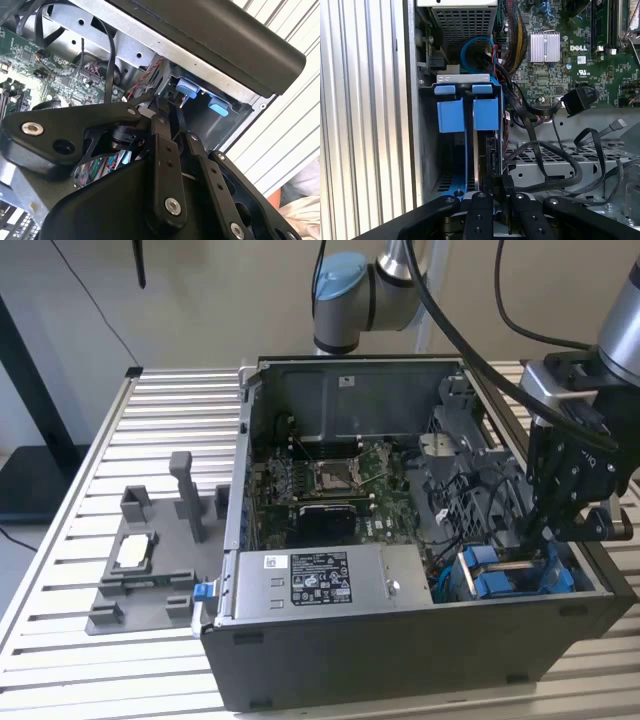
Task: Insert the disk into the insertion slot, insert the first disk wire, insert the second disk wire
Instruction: 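Insert the first disk wire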
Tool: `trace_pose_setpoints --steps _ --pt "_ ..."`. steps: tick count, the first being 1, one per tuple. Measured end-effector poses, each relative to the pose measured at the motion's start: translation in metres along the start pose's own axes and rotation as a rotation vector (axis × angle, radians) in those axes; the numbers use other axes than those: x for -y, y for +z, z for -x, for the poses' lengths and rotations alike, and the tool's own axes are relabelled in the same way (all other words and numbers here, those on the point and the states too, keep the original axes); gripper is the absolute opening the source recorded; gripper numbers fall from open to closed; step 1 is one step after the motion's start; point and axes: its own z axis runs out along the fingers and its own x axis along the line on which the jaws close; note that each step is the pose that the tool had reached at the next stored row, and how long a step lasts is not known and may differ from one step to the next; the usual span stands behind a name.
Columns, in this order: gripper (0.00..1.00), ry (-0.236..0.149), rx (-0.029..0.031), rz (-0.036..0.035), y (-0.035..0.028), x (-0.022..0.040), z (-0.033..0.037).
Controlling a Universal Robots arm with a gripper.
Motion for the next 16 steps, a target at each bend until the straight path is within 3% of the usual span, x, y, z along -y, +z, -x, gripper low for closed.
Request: trace_pose_setpoints --steps 16 --pt "0.19 -0.001 0.0000 0.0000 0.0028 -0.0002 0.0011"
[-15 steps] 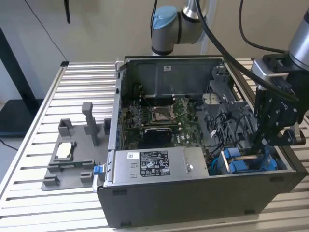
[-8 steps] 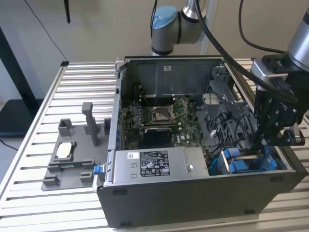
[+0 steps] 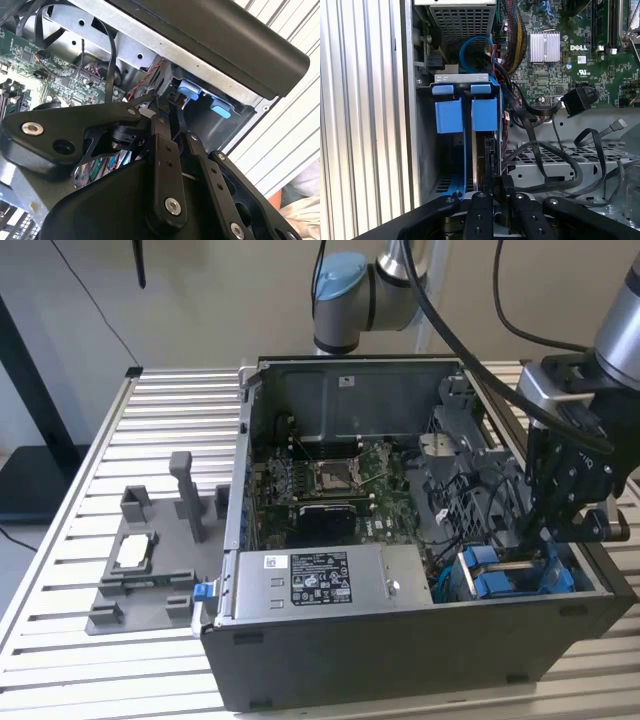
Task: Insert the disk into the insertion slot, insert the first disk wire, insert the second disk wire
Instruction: 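Insert the first disk wire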
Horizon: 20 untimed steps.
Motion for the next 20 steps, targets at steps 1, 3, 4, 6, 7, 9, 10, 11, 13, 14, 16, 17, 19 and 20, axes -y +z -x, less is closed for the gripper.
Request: trace_pose_setpoints --steps 1,3,4,6,7,9,10,11,13,14,16,17,19,20 --pt "0.19 0.000 0.0001 0.0001 0.0001 -0.0002 0.0000" --pt "0.19 0.000 0.0000 0.0000 0.0001 -0.0005 0.0001" --pt "0.19 -0.001 0.0000 -0.0001 0.0001 -0.0006 0.0001" --pt "0.19 -0.002 -0.0002 0.0001 0.0003 -0.0007 0.0001" --pt "0.19 -0.003 -0.0002 0.0000 0.0005 -0.0008 0.0001" --pt "0.19 -0.006 0.0000 0.0002 0.0015 -0.0009 0.0000" --pt "0.19 -0.007 0.0000 0.0002 0.0021 -0.0009 0.0000" --pt "0.19 -0.008 -0.0002 0.0002 0.0028 -0.0010 0.0000" --pt "0.19 -0.011 -0.0003 0.0003 0.0046 -0.0010 -0.0001" --pt "0.19 -0.012 -0.0006 0.0004 0.0055 -0.0010 -0.0002" --pt "0.19 -0.014 -0.0013 0.0004 0.0071 -0.0010 -0.0003" --pt "0.19 -0.015 -0.0010 0.0004 0.0079 -0.0010 -0.0003" --pt "0.19 -0.016 -0.0001 0.0005 0.0086 -0.0010 -0.0003" --pt "0.19 -0.016 -0.0001 0.0006 0.0086 -0.0010 -0.0003"
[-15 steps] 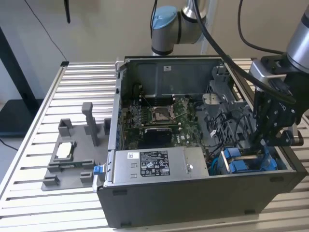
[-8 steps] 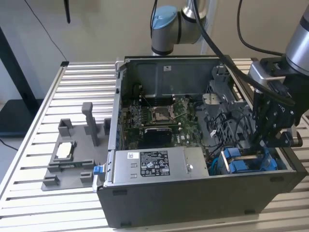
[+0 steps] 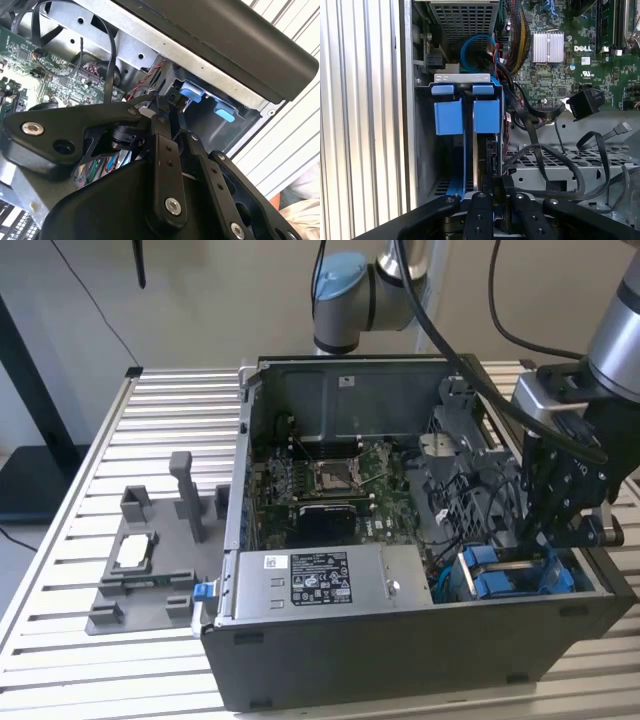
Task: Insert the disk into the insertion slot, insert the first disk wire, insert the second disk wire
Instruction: 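Insert the first disk wire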
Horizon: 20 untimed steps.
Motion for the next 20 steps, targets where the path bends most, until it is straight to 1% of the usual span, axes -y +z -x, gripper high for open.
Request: trace_pose_setpoints --steps 5,8,9,12,14,20 --pt "0.19 -0.002 -0.0001 0.0001 0.0000 0.0000 0.0000" --pt "0.20 -0.004 0.0013 0.0002 0.0006 0.0000 0.0000" --pt "0.27 -0.004 0.0008 0.0002 0.0005 0.0000 0.0000" --pt "0.27 -0.005 -0.0001 0.0002 -0.0014 0.0000 0.0000" --pt "0.27 -0.005 0.0000 0.0003 -0.0073 -0.0001 0.0002" --pt "0.27 -0.005 0.0000 0.0002 -0.0289 -0.0002 0.0011"
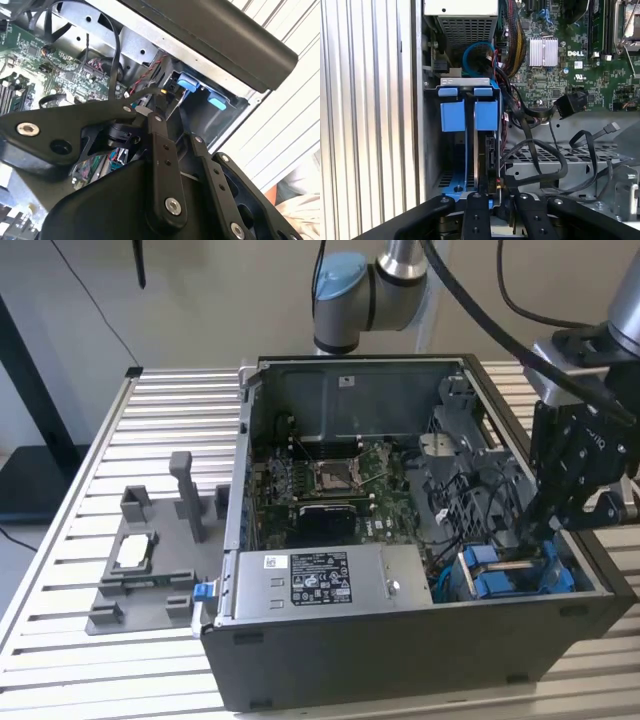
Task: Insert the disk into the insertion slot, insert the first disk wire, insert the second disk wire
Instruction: 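Insert the first disk wire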
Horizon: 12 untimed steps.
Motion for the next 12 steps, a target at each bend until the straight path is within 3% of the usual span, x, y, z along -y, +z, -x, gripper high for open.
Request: trace_pose_setpoints --steps 5,12 --pt "0.27 0.000 -0.0012 0.0000 -0.0191 0.0000 0.0007" --pt "0.27 0.000 -0.0027 -0.0001 -0.0218 -0.0001 0.0009"
